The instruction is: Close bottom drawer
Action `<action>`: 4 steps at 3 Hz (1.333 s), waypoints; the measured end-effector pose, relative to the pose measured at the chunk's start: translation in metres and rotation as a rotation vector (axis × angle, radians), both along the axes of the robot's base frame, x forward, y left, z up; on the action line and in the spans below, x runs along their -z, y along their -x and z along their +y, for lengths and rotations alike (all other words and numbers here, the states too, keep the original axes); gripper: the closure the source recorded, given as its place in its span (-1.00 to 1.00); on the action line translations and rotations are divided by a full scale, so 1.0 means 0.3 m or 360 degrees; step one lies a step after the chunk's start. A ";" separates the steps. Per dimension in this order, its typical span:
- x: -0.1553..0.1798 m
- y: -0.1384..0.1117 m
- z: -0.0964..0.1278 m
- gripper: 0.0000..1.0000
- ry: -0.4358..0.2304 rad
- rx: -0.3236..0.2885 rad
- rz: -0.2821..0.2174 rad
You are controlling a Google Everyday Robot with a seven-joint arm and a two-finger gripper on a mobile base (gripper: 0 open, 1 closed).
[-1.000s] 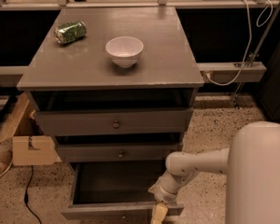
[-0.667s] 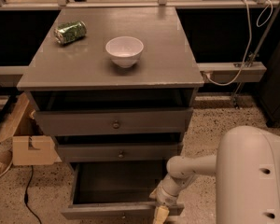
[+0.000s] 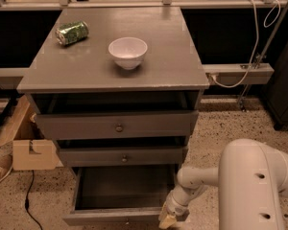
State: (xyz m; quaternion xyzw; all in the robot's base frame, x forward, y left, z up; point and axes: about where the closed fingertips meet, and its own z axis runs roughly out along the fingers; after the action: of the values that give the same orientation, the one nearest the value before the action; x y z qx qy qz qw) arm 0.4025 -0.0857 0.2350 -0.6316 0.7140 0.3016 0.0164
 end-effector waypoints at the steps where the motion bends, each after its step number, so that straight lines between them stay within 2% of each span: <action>1: 0.109 -0.006 -0.042 0.77 0.0045 0.0062 0.0000; 2: 0.197 -0.041 -0.059 1.00 0.0075 0.0107 -0.0038; 3: 0.213 -0.060 -0.063 1.00 0.0071 0.0127 -0.0081; 4: 0.223 -0.101 -0.067 1.00 0.0056 0.0211 -0.0193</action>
Offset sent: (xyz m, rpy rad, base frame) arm 0.0296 -0.0265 -0.0882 -0.0727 -0.0600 -0.1051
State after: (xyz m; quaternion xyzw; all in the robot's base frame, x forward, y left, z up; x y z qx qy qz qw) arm 0.4329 -0.1057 0.1679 -0.6003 0.7570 0.2487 0.0684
